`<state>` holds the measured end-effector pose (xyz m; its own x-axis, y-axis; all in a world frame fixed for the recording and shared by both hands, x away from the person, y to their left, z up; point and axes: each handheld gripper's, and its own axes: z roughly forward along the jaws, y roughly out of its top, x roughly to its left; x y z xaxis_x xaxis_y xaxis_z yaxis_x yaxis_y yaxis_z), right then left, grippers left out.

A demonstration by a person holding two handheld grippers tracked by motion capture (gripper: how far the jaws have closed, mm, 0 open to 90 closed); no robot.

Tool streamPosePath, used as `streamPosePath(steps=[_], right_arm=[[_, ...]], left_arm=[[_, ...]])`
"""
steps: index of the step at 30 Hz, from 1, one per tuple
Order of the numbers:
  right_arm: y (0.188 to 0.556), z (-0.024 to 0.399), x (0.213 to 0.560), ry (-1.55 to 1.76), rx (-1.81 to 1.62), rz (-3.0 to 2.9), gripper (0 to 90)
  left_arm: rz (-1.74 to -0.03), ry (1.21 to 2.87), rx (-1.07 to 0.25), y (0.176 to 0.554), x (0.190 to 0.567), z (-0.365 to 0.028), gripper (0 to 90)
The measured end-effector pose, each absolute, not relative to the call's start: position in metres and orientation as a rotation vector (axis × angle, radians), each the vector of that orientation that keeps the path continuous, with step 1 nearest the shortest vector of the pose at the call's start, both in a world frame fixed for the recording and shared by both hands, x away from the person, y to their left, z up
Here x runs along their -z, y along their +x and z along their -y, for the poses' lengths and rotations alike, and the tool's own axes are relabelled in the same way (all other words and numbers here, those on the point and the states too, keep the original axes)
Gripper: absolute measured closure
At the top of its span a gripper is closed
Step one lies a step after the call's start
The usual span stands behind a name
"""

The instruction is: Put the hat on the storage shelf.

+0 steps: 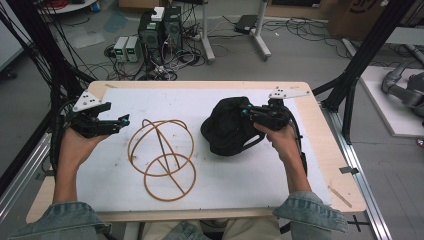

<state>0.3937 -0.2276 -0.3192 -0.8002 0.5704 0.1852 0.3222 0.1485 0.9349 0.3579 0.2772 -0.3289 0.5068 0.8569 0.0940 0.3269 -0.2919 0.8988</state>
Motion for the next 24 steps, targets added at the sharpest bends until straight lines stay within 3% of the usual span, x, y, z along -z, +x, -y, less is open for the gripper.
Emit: streamPosePath(steps=[24], right_arm=[[0.401, 0.221, 0.288, 0.989, -1.988, -1.999, 88.9]], left_arm=[[-0.979, 1.856, -0.733, 0.359, 0.329, -0.277, 23.4]])
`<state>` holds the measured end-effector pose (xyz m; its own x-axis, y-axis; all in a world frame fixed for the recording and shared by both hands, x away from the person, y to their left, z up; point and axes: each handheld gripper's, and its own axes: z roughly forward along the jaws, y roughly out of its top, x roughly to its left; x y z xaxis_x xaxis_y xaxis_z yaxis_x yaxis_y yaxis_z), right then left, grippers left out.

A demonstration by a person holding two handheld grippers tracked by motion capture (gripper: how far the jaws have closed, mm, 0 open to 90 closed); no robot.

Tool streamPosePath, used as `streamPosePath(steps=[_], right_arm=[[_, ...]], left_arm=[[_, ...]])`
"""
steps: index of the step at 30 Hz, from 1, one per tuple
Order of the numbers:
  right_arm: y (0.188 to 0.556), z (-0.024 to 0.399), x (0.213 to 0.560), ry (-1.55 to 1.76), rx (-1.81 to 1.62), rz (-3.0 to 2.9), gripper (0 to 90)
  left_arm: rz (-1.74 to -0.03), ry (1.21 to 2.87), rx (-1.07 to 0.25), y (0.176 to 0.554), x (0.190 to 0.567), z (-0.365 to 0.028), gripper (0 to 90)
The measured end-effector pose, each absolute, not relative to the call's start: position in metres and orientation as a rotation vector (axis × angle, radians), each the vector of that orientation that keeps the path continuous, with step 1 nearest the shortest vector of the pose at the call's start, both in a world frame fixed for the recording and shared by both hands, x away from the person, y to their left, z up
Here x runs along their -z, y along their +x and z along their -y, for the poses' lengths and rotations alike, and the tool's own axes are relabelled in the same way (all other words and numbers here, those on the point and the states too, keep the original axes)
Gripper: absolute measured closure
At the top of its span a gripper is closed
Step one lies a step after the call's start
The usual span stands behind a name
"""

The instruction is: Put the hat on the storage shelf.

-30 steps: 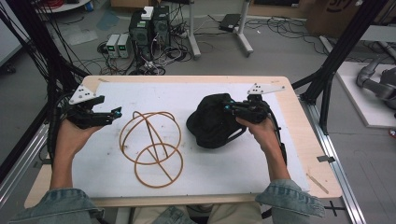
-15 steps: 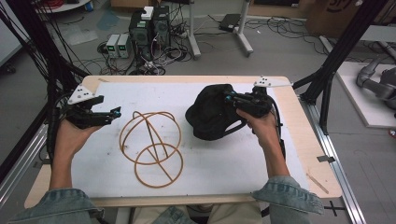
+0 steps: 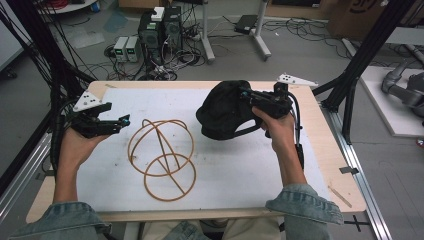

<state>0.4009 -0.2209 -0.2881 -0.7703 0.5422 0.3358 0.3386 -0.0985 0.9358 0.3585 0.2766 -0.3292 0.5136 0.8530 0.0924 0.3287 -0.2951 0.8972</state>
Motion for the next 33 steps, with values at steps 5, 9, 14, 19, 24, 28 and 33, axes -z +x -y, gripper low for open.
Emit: streamPosePath(steps=[5, 9, 14, 19, 24, 28, 33], right_arm=[[0.404, 0.217, 0.284, 1.084, -2.065, -1.928, 88.8], [0.406, 0.211, 0.281, 1.143, -2.108, -1.88, 88.8], [0.408, 0.206, 0.278, 1.187, -2.156, -1.817, 88.8], [0.405, 0.194, 0.269, 1.18, -2.166, -1.786, 88.8], [0.404, 0.186, 0.261, 1.187, -2.202, -1.77, 88.8], [0.403, 0.18, 0.254, 1.185, -2.215, -1.761, 88.7], [0.399, 0.172, 0.245, 1.155, -2.248, -1.765, 88.7]], left_arm=[[-0.979, 1.853, -0.73, 0.358, 0.329, -0.277, 23.4], [-0.975, 1.846, -0.729, 0.359, 0.329, -0.277, 23.4], [-0.974, 1.847, -0.736, 0.358, 0.327, -0.278, 23.4], [-0.968, 1.842, -0.736, 0.358, 0.326, -0.278, 23.4], [-0.964, 1.841, -0.739, 0.358, 0.325, -0.277, 23.4], [-0.958, 1.843, -0.738, 0.359, 0.324, -0.276, 23.4], [-0.96, 1.841, -0.739, 0.358, 0.324, -0.276, 23.4]])
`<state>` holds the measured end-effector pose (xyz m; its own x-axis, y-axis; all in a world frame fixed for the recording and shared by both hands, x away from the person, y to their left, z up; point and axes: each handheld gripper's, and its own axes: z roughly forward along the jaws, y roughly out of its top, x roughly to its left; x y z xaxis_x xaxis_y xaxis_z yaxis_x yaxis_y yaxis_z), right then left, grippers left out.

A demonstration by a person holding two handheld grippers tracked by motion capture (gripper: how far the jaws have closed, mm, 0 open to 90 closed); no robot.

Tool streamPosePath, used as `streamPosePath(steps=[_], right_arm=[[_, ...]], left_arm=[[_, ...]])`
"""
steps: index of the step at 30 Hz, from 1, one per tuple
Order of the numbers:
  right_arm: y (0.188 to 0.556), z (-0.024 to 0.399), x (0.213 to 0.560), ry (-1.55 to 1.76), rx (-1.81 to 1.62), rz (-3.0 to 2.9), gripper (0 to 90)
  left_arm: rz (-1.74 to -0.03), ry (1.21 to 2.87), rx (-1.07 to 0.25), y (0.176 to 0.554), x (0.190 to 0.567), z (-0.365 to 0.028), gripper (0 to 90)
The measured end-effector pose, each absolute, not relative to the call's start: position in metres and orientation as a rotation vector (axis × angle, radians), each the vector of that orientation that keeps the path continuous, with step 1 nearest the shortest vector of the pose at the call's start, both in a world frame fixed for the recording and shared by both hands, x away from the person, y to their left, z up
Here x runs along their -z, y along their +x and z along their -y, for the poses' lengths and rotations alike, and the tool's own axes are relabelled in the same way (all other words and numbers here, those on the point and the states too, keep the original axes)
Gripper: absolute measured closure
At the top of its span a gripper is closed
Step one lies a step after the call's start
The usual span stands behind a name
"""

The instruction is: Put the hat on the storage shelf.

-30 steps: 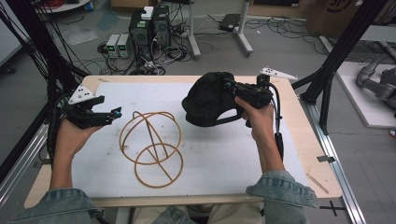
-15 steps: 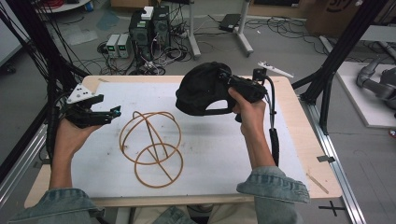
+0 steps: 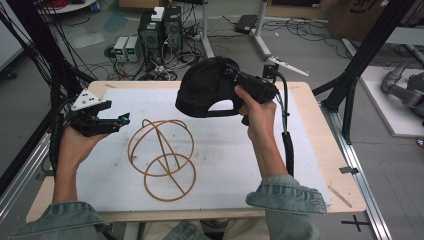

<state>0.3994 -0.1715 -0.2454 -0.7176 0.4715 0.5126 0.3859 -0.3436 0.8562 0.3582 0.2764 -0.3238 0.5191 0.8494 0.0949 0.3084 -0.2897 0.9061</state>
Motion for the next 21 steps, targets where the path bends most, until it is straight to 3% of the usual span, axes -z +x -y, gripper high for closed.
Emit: streamPosePath(steps=[21], right_arm=[[0.373, 0.126, 0.225, 1.023, -2.406, -1.877, 88.4]], left_arm=[[-0.975, 1.827, -0.752, 0.356, 0.322, -0.282, 23.4]])
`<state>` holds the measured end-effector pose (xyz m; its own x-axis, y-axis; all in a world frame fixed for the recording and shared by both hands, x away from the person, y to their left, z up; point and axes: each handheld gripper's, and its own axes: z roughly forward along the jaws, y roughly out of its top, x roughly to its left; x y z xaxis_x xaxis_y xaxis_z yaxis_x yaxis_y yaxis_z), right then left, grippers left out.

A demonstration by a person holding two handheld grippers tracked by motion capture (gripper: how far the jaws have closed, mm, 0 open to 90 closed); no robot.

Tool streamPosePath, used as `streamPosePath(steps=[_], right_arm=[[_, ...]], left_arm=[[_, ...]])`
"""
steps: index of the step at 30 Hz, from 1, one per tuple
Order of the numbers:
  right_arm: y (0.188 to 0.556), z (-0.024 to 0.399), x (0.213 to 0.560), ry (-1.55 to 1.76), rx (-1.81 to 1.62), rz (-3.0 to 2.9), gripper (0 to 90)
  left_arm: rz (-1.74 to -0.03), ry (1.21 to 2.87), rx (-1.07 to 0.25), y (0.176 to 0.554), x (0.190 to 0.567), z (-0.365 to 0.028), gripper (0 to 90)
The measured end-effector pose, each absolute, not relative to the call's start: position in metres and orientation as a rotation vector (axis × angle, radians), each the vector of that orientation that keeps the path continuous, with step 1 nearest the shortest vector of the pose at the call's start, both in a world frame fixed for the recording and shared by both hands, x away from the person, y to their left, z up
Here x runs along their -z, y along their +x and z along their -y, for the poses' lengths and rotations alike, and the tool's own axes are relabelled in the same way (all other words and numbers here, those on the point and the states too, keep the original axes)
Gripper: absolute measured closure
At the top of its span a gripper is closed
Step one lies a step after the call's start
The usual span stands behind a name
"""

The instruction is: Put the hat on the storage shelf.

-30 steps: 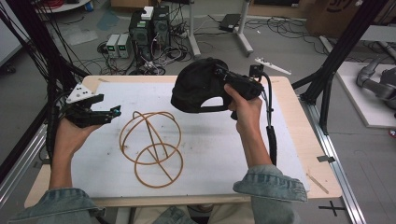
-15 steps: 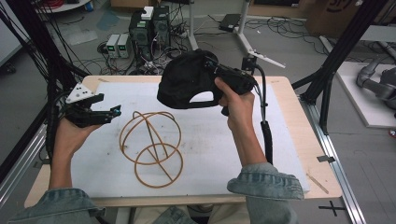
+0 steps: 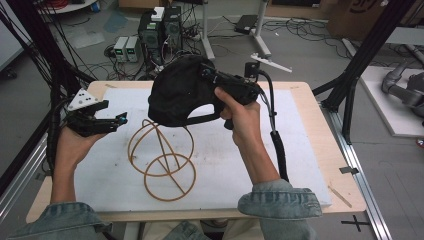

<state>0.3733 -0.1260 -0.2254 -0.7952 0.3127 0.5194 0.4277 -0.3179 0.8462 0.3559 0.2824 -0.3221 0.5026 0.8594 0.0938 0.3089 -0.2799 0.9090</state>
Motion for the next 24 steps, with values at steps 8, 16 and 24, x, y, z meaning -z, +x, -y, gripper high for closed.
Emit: streamPosePath(steps=[8, 16, 24], right_arm=[[0.359, 0.107, 0.23, -0.877, 2.24, 1.807, 88.4], [0.349, 0.095, 0.236, -0.81, 2.184, 1.797, 88.4], [0.344, 0.084, 0.247, -0.775, 2.143, 1.817, 88.3]], left_arm=[[-0.97, 1.828, -0.751, 0.355, 0.322, -0.283, 23.4], [-0.973, 1.826, -0.755, 0.354, 0.321, -0.285, 23.3], [-0.992, 1.812, -0.762, 0.353, 0.321, -0.291, 23.2]])
